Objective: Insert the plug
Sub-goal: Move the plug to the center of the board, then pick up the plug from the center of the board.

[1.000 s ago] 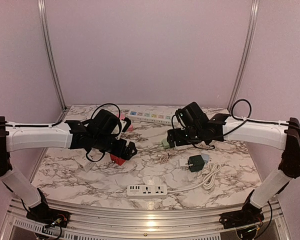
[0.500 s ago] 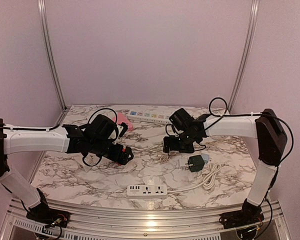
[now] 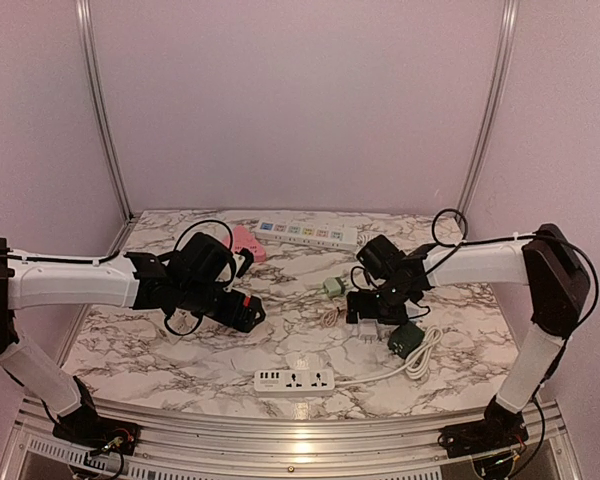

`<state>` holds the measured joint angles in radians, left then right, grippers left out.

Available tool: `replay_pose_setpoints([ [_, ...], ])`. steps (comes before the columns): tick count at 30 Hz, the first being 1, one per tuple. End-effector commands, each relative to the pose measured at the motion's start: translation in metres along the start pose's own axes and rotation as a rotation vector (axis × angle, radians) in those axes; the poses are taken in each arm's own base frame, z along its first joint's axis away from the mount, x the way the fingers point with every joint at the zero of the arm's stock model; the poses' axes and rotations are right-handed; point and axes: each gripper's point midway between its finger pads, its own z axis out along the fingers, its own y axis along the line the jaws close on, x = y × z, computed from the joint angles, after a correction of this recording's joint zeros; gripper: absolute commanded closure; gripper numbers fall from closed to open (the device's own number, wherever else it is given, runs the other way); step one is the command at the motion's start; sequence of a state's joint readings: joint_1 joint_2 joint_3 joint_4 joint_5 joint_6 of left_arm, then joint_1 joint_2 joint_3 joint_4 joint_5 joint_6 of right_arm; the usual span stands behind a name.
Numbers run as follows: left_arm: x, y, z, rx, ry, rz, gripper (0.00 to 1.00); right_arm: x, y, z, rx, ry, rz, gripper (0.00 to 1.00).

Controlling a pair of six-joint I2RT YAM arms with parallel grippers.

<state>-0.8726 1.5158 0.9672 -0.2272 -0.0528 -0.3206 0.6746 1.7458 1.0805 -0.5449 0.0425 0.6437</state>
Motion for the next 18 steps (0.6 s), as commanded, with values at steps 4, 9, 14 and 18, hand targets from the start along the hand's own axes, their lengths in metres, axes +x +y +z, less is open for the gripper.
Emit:
replay_pose_setpoints([
  [4, -0.003, -0.003, -0.003, 0.013, -0.026, -0.009, 0.01, -0.019, -0.02, -0.009, 0.045, -0.059, 0.025, 0.08],
  [9, -0.003, -0.004, -0.002, 0.015, -0.029, -0.013, 0.01, -0.019, -0.019, 0.003, 0.067, -0.027, 0.008, 0.14],
  [14, 0.002, -0.005, -0.001, 0.016, -0.023, -0.012, 0.01, -0.022, -0.011, 0.012, 0.036, 0.0, 0.017, 0.39],
  [18, 0.006, -0.003, -0.001, 0.011, -0.019, -0.012, 0.01, -0.02, -0.006, 0.016, 0.009, 0.031, 0.012, 0.65],
])
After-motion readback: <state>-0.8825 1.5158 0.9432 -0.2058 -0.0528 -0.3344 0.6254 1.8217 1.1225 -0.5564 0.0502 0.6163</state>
